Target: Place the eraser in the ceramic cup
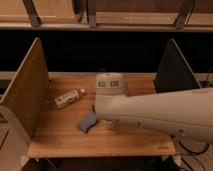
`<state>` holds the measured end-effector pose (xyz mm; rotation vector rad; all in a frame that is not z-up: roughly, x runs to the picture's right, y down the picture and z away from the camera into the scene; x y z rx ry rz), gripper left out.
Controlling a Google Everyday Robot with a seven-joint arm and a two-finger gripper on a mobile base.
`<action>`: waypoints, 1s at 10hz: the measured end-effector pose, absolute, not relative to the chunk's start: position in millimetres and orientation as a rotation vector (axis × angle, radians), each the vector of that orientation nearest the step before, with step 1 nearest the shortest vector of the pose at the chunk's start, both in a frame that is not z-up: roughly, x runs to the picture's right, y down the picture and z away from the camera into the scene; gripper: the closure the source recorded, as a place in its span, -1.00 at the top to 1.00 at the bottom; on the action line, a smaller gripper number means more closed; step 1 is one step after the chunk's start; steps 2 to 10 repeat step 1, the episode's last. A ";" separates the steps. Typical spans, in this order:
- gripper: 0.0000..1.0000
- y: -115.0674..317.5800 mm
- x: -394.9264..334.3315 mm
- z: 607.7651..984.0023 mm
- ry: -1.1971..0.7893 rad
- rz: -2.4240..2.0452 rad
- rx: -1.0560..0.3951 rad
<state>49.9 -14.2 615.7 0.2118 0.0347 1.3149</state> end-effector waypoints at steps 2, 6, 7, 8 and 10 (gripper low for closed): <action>-0.01 -14.2 49.9 615.7 0.035 1.315 0.212; -0.01 -14.2 49.9 615.7 0.035 1.315 0.212; -0.01 -14.2 49.9 615.7 0.035 1.315 0.212; -0.01 -14.2 49.9 615.7 0.035 1.315 0.212; -0.01 -14.2 49.9 615.7 0.035 1.315 0.212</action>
